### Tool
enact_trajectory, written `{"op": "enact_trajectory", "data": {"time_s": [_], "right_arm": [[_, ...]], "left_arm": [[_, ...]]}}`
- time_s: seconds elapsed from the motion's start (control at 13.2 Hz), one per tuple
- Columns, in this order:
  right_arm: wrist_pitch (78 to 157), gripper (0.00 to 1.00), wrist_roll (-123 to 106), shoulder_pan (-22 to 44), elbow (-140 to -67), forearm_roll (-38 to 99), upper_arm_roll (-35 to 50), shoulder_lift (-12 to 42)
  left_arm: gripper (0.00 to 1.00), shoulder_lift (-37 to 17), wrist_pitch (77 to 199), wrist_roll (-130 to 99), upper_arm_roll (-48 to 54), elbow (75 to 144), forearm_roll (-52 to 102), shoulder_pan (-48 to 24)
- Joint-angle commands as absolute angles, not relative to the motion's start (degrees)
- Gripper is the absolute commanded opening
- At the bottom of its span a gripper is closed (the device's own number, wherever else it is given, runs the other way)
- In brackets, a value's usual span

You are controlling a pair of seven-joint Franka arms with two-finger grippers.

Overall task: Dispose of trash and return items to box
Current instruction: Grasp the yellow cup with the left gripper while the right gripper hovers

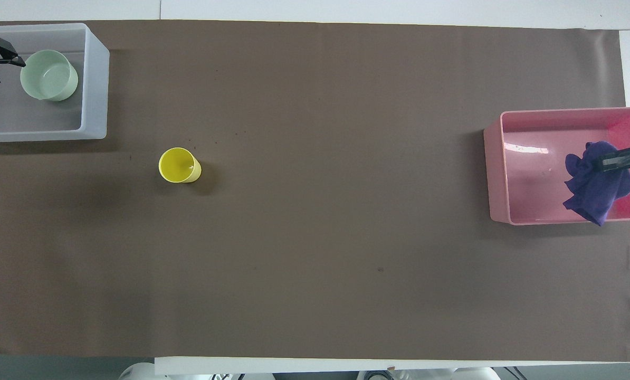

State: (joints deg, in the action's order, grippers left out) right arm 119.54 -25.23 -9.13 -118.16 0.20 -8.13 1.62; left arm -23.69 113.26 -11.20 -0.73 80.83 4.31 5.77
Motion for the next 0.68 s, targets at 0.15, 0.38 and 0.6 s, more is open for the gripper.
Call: {"op": "enact_trajectory", "data": {"time_s": [0.15, 0.38, 0.6], "right_arm": [[127.1, 0.03, -25.8, -9.7, -122.8, -0.4, -7.4, 3.0], [128.2, 0.18, -25.8, -9.8, -123.5, -0.4, -7.4, 3.9], [127.7, 0.96, -25.4, -9.8, -123.0, -0.4, -7.4, 4.0]], "left_arm": [[1.00, -5.0, 108.1, -15.2, -1.3, 104.6, 0.4, -8.0], [1.00, 2.1, 126.3, -18.9, -1.1, 124.1, 0.4, -13.5], [1.00, 2.0, 129.5, -21.9, -1.1, 127.7, 0.4, -17.8]]}}
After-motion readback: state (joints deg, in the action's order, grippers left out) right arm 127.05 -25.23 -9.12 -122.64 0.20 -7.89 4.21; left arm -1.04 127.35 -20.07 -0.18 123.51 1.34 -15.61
